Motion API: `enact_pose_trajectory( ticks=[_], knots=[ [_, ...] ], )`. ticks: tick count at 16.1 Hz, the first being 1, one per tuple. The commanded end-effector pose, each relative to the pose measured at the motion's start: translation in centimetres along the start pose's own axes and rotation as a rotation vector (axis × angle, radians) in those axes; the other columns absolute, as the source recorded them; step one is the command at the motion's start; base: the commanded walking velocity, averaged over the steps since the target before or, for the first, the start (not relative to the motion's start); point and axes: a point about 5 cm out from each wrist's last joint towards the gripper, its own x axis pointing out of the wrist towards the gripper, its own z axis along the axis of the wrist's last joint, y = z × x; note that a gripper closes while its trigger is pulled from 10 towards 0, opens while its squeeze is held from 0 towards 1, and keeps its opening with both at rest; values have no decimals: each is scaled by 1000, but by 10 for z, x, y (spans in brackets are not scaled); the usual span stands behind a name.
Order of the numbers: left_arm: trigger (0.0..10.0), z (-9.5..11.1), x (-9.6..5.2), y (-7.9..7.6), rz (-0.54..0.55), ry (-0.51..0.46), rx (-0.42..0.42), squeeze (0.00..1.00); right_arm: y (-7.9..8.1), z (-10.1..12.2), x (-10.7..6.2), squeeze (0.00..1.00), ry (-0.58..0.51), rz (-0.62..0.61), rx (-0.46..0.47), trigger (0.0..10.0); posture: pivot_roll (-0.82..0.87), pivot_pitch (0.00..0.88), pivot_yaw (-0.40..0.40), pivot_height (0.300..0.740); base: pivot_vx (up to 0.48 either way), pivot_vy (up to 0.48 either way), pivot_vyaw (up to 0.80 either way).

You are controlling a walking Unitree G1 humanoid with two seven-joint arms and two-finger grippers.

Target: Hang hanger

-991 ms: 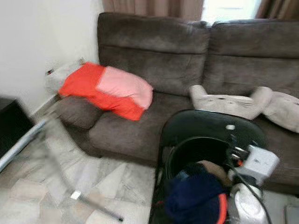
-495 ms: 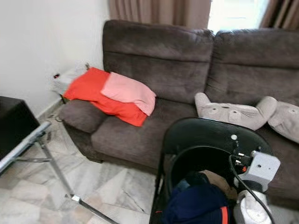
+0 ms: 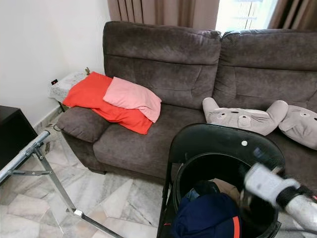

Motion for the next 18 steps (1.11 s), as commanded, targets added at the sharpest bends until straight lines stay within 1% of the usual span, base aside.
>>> enact_pose_trajectory(
  ticks=[1,2,3,4,6,7,9,10,12,13,14,16,17,18],
  knots=[
    [10000,-1,0,2,8,10,0,0,8,-1,-1,1000,-13,103,13,10000,-52,0,35,740,0,0,0],
    [10000,-1,0,2,10,8,-6,0,9,-4,-4,1000,-15,159,-12,10000,-49,0,36,740,0,0,0],
    [10000,0,0,2,10,8,-8,0,18,-12,-12,655,8,342,-101,10000,-55,0,38,740,0,0,0],
    [10000,0,0,2,10,8,-8,0,17,-16,-15,0,4,395,-85,10000,-57,0,39,740,0,0,0],
    [10000,1,0,2,8,10,-2,0,14,-16,-17,0,-9,425,-107,10000,-57,0,40,740,0,0,0],
    [10000,1,0,3,6,11,0,0,19,-16,-17,0,-32,494,-108,10000,-57,0,45,740,0,0,0],
    [10000,1,0,3,6,11,-1,0,25,-18,-15,0,-46,557,-134,10000,-52,0,46,740,0,0,0],
    [10000,1,0,3,6,11,0,0,25,-25,-14,0,-14,589,-184,10000,-51,0,46,740,0,0,0],
    [10000,1,0,3,6,11,-1,0,27,-31,-17,0,7,632,-223,10000,-46,0,41,740,0,0,0],
    [10000,1,0,3,6,11,-3,0,27,-32,-18,0,5,645,-226,10000,-46,0,41,740,0,0,0],
    [10000,1,0,3,7,12,-5,0,22,-33,-20,0,5,639,-242,10000,-49,0,39,740,0,0,0],
    [10000,1,0,3,6,13,-4,0,19,-32,-21,0,-3,645,-263,10000,-52,0,40,740,0,0,0],
    [10000,1,0,3,3,15,-3,0,25,-34,-24,0,-8,694,-283,10000,-53,0,38,740,0,0,0],
    [10000,1,0,3,3,15,-2,0,28,-36,-26,0,-3,717,-293,10000,-52,0,38,740,0,0,0]
  ],
)
